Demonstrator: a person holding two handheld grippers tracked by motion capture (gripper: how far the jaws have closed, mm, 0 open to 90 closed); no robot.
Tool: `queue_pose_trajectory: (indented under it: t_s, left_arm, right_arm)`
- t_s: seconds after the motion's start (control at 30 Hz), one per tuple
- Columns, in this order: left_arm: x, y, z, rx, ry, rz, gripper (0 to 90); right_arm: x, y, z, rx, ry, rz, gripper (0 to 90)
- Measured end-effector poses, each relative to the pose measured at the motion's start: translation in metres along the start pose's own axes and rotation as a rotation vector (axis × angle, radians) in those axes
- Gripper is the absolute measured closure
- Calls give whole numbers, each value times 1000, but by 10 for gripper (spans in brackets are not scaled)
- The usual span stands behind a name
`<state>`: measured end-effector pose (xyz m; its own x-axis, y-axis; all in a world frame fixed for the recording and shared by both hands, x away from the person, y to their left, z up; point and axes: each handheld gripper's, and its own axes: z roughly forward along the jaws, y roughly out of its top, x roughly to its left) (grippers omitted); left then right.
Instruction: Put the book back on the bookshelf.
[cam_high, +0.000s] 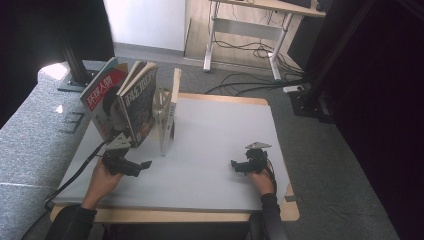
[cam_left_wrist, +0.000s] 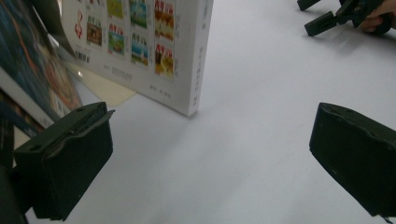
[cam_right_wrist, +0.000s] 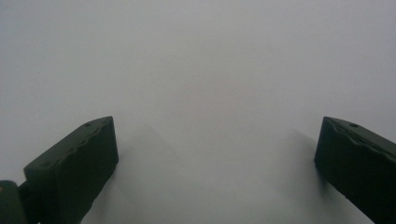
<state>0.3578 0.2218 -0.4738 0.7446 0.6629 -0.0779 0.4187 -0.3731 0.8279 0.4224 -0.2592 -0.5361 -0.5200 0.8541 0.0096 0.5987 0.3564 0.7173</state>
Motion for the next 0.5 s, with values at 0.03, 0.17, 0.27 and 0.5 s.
queue_pose_trajectory:
  t_s: [0.03,0.17,0.27,0.5]
  left_arm:
    - [0,-3,1,6,-2,-4,0]
    - [1,-15,6,41,9,-10,0]
    - [2,-24,9,61,13,-16,0]
    - [0,-32,19,111,24,0,0]
  right_arm:
    - [0,0,0,0,0,0,0]
    - [0,0,0,0,-1,0,0]
    - [0,0,0,-1,-1,1,0]
    - [0,0,0,0,0,0,0]
